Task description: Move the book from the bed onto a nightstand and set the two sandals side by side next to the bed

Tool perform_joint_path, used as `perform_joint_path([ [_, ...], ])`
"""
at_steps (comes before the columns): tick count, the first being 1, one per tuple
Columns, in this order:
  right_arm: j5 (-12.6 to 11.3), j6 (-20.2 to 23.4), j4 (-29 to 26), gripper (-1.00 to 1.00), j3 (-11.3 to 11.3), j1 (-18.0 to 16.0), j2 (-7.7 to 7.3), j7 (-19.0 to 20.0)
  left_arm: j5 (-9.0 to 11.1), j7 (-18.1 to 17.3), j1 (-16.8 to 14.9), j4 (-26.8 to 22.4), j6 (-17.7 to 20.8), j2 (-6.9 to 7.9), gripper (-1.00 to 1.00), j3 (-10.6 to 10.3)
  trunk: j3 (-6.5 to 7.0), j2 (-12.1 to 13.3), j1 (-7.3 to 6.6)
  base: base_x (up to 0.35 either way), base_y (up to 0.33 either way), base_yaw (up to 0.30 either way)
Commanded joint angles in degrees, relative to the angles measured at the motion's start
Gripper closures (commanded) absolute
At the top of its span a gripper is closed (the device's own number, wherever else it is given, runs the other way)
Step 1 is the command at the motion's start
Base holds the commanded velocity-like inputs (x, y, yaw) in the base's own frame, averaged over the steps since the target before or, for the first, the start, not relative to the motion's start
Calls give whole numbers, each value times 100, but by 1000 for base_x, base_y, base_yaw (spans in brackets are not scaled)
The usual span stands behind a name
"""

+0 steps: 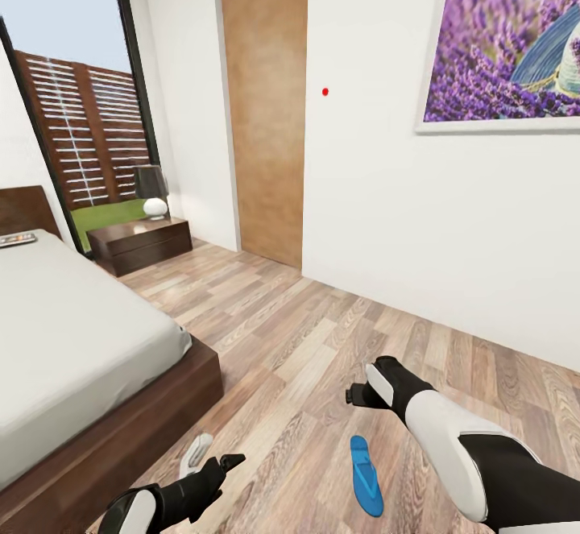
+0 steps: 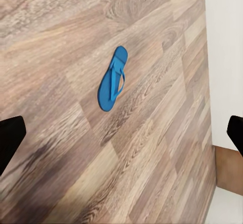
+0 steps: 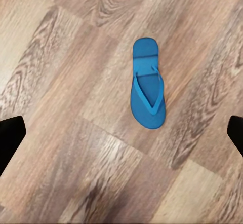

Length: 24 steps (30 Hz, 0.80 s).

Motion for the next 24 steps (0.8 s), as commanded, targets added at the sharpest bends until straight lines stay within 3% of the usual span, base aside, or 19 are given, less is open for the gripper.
perform_joint_path([
  [1, -61, 15, -6, -100, -16, -2, 2, -54, -10, -26, -4, -2, 40, -7, -100, 27, -24, -44, 21, 0, 0, 0],
  [14, -62, 5, 8, -100, -22, -2, 2, -54, -10, -26, -4, -2, 36, -7, -100, 29, -258, -566, 307, 0, 0, 0],
  [24, -62, 3, 9, -100, -23, -2, 2, -53, -10, -26, -4, 0, 36, -7, -100, 17, -479, -579, 333, 0, 0, 0],
])
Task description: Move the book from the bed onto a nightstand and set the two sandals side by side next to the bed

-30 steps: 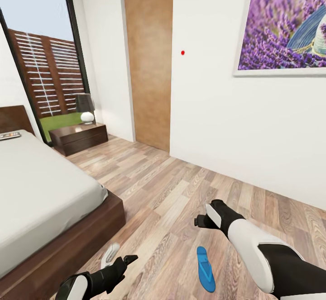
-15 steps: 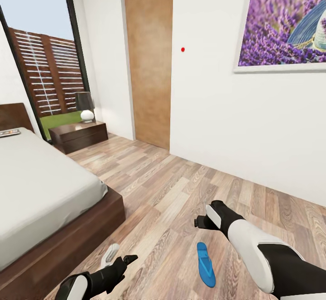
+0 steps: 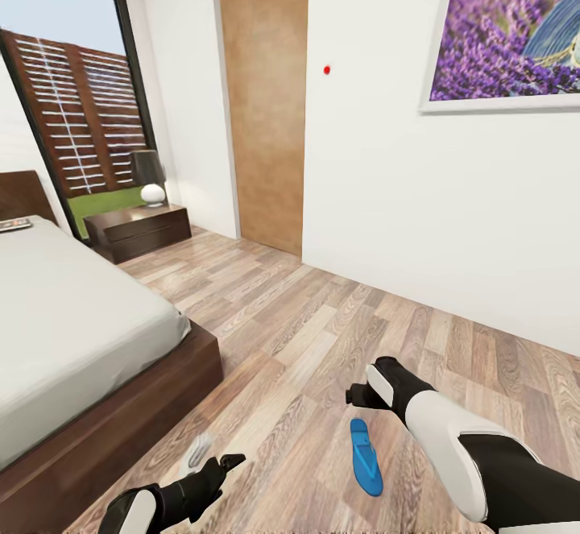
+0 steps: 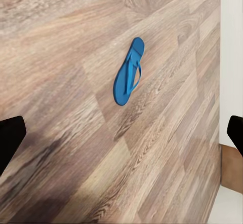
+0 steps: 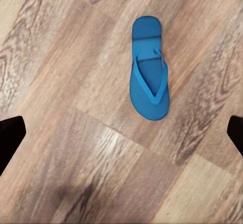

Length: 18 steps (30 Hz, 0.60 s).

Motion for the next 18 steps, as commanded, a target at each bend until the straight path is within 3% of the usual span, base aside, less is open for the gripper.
perform_joint_path([
  [1, -61, 14, -10, -100, -17, -1, 3, -55, -11, -25, -4, -1, 41, -7, -100, 26, -29, -4, 1, 0, 0, 0],
  [18, -53, -140, -1, -100, -17, -1, 2, -55, -15, -25, -4, 19, 40, -7, -100, 39, -405, -27, 45, 0, 0, 0],
])
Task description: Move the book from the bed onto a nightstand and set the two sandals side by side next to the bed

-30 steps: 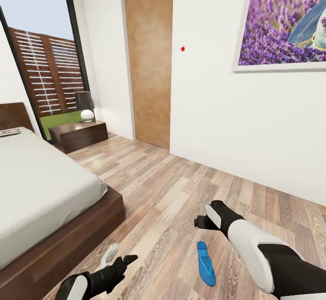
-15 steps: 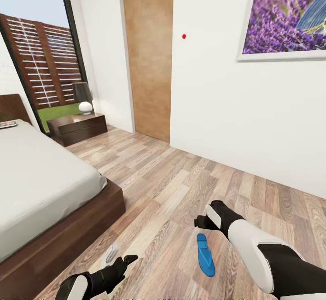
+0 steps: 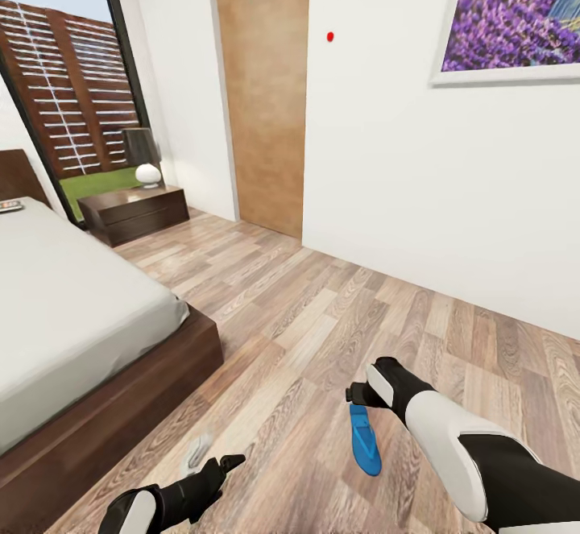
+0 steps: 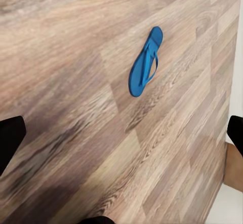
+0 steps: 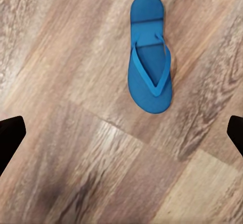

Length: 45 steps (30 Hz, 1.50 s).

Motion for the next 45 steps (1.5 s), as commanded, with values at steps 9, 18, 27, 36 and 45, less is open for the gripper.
perform_joint_path([
  [9, -77, 4, -10, -100, -10, -1, 3, -52, -7, -28, -5, -1, 43, -7, -100, 37, -205, -15, 22, 0, 0, 0],
  [18, -86, -172, -42, -100, 7, -1, -84, -48, -6, -33, -4, -2, 43, -7, -100, 57, -405, -27, 45, 0, 0, 0],
  [27, -81, -256, -305, -100, 20, -11, -413, -45, -6, -34, -4, -39, 48, 1, -100, 71, -604, -39, 68, 0, 0, 0],
  [36, 23, -238, -489, -100, 26, -200, -489, -51, -4, -35, -4, -242, 65, 14, -100, 106, -804, -51, 91, 0, 0, 0],
  [45, 72, -199, -508, -100, 27, -478, -497, -53, 330, -22, -4, -462, 139, 72, -100, 169, -1003, -63, 115, 0, 0, 0],
])
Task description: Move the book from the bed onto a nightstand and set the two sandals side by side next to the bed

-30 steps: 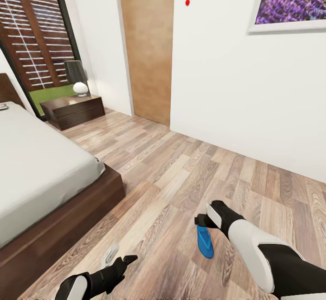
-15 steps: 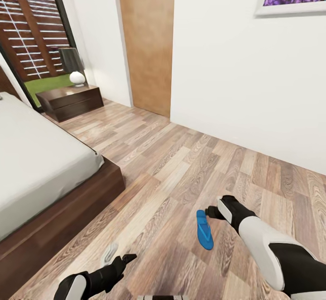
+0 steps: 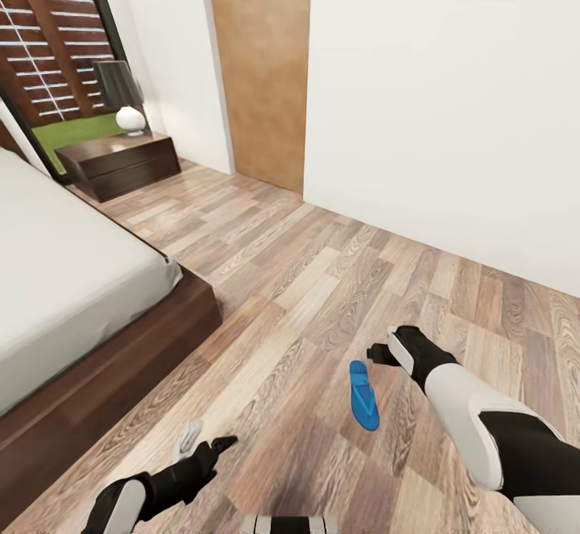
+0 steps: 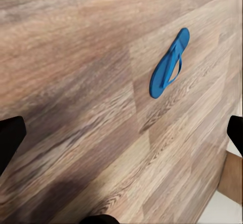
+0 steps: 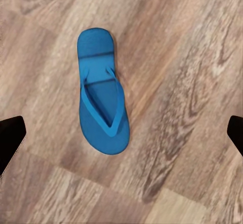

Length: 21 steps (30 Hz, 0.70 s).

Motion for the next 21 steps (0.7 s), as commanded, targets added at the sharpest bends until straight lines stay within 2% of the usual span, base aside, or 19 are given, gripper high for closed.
perform_joint_path([
  [1, -60, 21, -10, -100, -14, -38, 1, -44, 70, -24, -4, -19, 45, 0, -100, 29, -28, -4, 1, 0, 0, 0],
  [4, -57, 28, -11, -100, -14, -153, 12, -44, 390, -17, -4, -66, 53, 45, -100, 37, -94, -8, 9, 0, 0, 0],
  [11, -55, 32, 13, -100, -13, -366, 44, -44, 732, -18, -4, -102, 72, 213, -100, 42, -249, -17, 27, 0, 0, 0],
  [16, -57, 56, 33, -100, -13, -492, 81, -47, 1051, -20, -3, -165, 179, 375, -100, 49, -360, -24, 40, 0, 0, 0],
  [17, -58, 113, 36, -100, -13, -539, 87, -49, 1174, -20, -3, -195, 241, 408, -100, 50, -382, -25, 42, 0, 0, 0],
  [21, -61, 286, 38, -100, -13, -650, 93, -51, 1347, -21, -3, -257, 350, 453, -100, 44, -471, -30, 53, 0, 0, 0],
])
